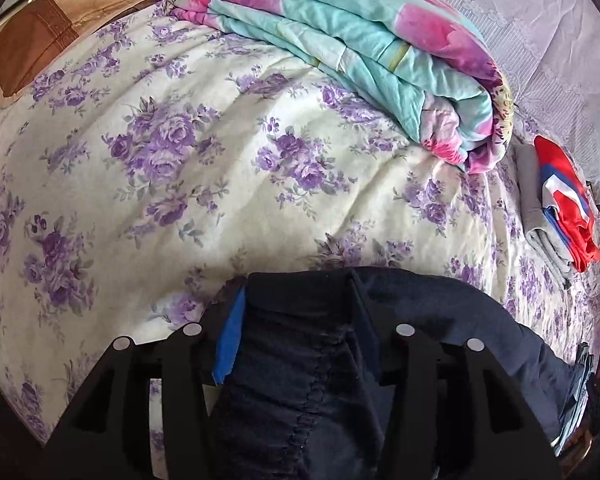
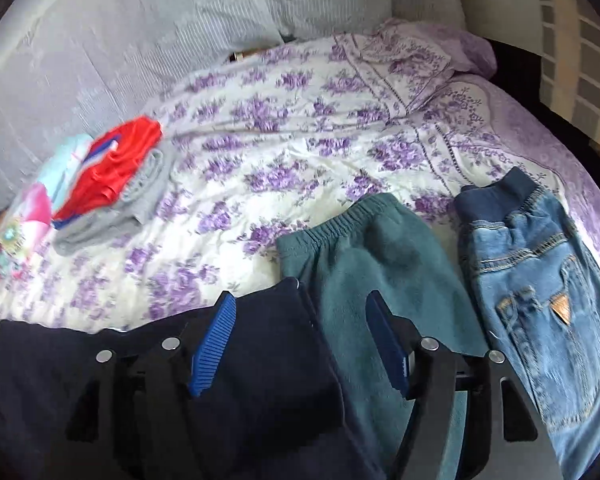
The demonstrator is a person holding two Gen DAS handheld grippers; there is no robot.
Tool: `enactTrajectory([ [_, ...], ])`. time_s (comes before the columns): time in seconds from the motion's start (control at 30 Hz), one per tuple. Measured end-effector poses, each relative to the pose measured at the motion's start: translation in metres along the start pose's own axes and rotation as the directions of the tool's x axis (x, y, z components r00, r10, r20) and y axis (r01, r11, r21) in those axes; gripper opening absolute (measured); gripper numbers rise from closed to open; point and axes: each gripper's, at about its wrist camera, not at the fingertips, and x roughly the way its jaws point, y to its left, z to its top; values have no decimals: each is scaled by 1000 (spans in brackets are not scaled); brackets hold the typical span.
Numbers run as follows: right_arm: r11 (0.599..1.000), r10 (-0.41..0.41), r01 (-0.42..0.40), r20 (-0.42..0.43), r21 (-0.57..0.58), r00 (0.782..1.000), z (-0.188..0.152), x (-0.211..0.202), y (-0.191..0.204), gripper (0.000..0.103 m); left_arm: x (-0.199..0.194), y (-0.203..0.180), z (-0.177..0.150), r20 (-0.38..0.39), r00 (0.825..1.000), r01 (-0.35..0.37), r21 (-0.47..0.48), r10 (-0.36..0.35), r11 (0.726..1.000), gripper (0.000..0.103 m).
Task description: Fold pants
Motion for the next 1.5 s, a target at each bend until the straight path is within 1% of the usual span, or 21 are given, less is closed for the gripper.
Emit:
enactTrajectory([
  [0.03,1000,22,-22,-25,20,999,-4,11,1,45,-2,0,-1,10,1000,-2,3,2,1000,45],
  [0.07,996,78,-75,-48,47,996,-9,17,1,14,-5,-1,-3,28,1000,-12,14,12,1000,44],
  [0.13,992,100,-100,5,74,995,-13,5,1,5,-16,-8,-6,72,996,-47,50,43,998,43],
  [0.2,986,129,-137,82,95,988,-9,-19,-2,5,-35,-16,-5,129,990,-60,74,50,995,43],
  [0.3,986,139,-153,188,61,972,11,-55,2,5,-67,-22,7,193,981,-6,65,-7,998,43],
  [0.43,989,112,-134,293,55,950,34,-63,11,4,-84,-38,25,289,957,8,31,-16,999,43],
  [0.53,997,22,-39,223,71,975,38,-17,12,7,-63,-34,39,283,959,7,-29,2,1000,43],
  [0.6,998,-45,43,62,37,997,30,29,11,9,-19,-23,43,168,985,-29,-81,42,996,43],
  [0.63,997,-77,77,19,28,997,24,40,10,9,5,-15,43,81,995,-48,-115,57,992,44],
  [0.67,997,-70,69,34,46,997,17,38,7,9,18,-8,40,34,999,-31,-140,36,990,44],
  [0.8,994,-33,16,155,111,987,1,-14,7,11,-14,-3,26,90,996,22,-87,-14,996,53],
  [0.93,985,172,-172,217,-21,961,-16,-72,62,11,-71,-7,-1,164,985,48,12,-50,999,58],
  [1.0,956,280,-257,189,-138,941,-35,-90,112,11,-90,-12,-20,158,982,91,76,-102,993,58],
  [1.07,906,381,-346,117,-245,917,-59,-98,165,11,-97,-23,-46,124,988,78,150,-97,986,58],
  [1.1,871,432,-397,66,-288,900,-71,-98,192,15,-95,-29,-59,107,991,62,186,-83,981,58],
  [1.17,815,496,-470,-12,-339,869,-93,-95,238,35,-87,-37,-83,86,995,20,235,-41,972,58],
  [1.27,792,477,-454,-50,-408,878,-118,-84,293,35,-71,-38,-107,115,992,-84,269,55,960,60],
  [1.33,789,426,-441,-138,-427,894,-133,-58,320,35,-56,-36,-115,144,981,-164,282,127,945,69],
  [1.4,810,344,-426,-260,-404,902,-147,-17,331,35,-43,-34,-123,192,965,-229,280,180,932,86],
  [1.43,817,368,-437,-243,-376,897,-146,-13,326,34,-42,-33,-124,202,960,-244,272,193,931,87],
  [1.5,837,378,-446,-255,-317,890,-140,-19,320,33,-46,-26,-118,182,970,-202,243,160,949,88],
])
